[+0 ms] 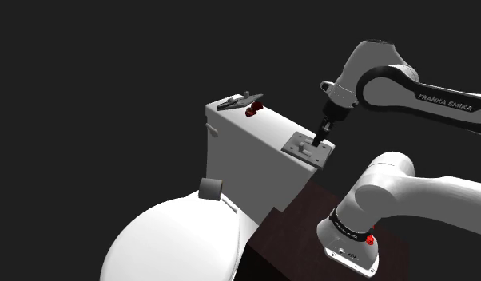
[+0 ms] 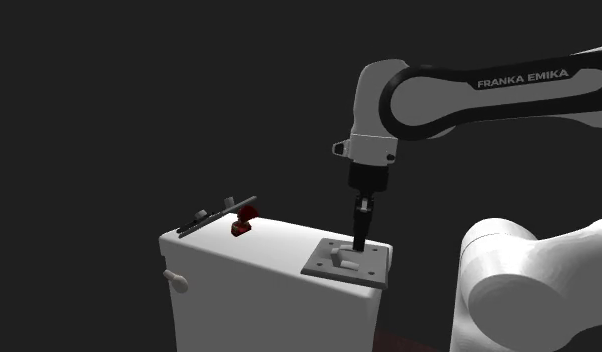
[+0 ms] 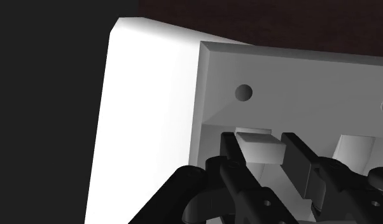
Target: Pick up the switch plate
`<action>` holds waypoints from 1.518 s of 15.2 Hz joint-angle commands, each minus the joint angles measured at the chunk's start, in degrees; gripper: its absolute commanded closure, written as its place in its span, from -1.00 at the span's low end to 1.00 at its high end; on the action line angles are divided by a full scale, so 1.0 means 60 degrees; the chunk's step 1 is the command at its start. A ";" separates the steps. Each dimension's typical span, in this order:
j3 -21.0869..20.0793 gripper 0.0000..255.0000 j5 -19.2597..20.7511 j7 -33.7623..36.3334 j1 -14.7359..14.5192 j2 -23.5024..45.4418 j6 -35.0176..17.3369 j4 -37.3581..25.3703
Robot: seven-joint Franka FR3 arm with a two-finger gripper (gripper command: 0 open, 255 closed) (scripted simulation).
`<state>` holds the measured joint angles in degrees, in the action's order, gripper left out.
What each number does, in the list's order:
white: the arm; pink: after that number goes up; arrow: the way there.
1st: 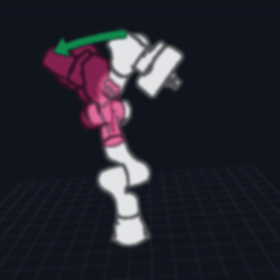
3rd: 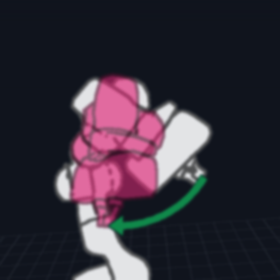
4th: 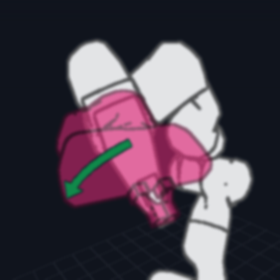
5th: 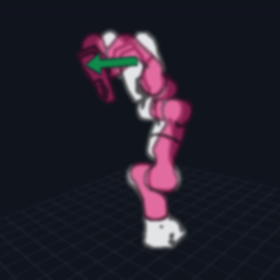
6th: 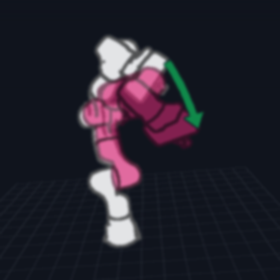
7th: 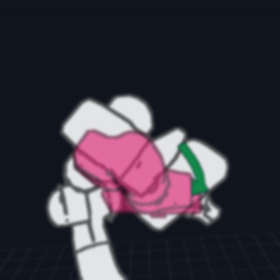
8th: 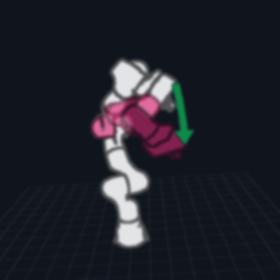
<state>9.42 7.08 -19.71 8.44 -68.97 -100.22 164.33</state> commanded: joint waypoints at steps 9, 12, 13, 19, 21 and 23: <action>-0.0015 1.00 -0.0016 0.0003 -0.0014 0.0030 0.0081 -0.0114; -0.0073 1.00 -0.0078 0.0013 -0.0059 0.0117 0.0408 -0.0528; -0.0092 1.00 -0.0097 0.0016 -0.0072 0.0150 0.0514 -0.0668; -0.0195 1.00 -0.0205 0.0031 -0.0148 0.0385 0.1135 -0.1527; -0.0225 1.00 -0.0237 0.0035 -0.0171 0.0476 0.1337 -0.1820; -0.0254 1.00 -0.0268 0.0038 -0.0192 0.0573 0.1536 -0.2117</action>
<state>7.99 5.58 -19.52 7.37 -65.94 -91.43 152.46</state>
